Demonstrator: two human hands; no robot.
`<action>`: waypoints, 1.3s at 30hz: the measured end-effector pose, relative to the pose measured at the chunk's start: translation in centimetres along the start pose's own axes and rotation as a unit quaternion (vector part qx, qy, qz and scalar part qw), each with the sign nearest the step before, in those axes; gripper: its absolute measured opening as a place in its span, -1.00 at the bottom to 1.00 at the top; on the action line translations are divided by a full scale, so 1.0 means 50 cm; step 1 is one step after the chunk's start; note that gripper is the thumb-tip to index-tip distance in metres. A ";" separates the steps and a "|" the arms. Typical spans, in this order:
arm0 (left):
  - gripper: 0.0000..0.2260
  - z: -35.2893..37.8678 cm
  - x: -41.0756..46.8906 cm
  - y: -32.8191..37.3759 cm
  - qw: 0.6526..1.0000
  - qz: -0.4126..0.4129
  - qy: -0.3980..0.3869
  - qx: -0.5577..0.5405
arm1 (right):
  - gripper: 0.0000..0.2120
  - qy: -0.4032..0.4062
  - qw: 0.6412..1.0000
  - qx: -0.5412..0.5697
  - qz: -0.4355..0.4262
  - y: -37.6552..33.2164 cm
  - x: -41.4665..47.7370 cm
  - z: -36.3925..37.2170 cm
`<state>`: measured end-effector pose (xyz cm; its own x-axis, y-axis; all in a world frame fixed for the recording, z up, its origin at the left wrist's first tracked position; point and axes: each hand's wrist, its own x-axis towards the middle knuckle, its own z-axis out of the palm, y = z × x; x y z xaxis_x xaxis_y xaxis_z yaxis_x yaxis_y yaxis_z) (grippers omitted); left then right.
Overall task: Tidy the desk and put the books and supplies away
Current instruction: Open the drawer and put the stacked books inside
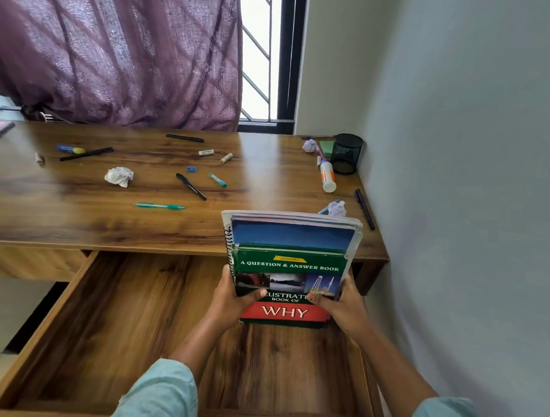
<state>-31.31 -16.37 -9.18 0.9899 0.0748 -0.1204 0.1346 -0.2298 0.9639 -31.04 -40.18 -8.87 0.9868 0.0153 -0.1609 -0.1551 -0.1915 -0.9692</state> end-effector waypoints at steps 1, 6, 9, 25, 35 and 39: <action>-0.50 -0.001 0.000 -0.005 1.000 -0.007 -0.010 0.005 | -0.44 0.006 1.000 -0.012 -0.003 0.004 -0.001 0.002; -0.59 -0.004 0.007 -0.010 0.999 -0.007 -0.037 0.025 | -0.40 0.050 0.997 -0.062 -0.021 0.020 -0.013 0.015; -0.64 -0.012 -0.004 -0.025 0.997 0.016 -0.034 0.067 | -0.38 0.055 0.996 -0.063 -0.019 0.021 -0.027 0.019; -0.56 -0.083 -0.087 -0.050 0.978 -0.122 -0.102 0.136 | -0.73 0.041 0.989 -0.049 0.136 0.006 -0.123 0.087; -0.52 -0.132 -0.116 0.019 0.995 -0.053 -0.081 0.017 | -0.65 0.083 0.996 0.018 0.040 -0.073 -0.150 0.114; -0.50 -0.184 -0.036 0.119 0.987 -0.123 -0.086 0.056 | -0.64 0.072 0.991 -0.050 0.101 -0.174 -0.118 0.117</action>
<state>-32.67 -8.95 -1.03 0.9182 -0.0229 -0.3954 0.3661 -0.3318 0.8694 -35.75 -32.88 -0.56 0.9337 -0.1716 -0.3143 -0.3517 -0.2732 -0.8954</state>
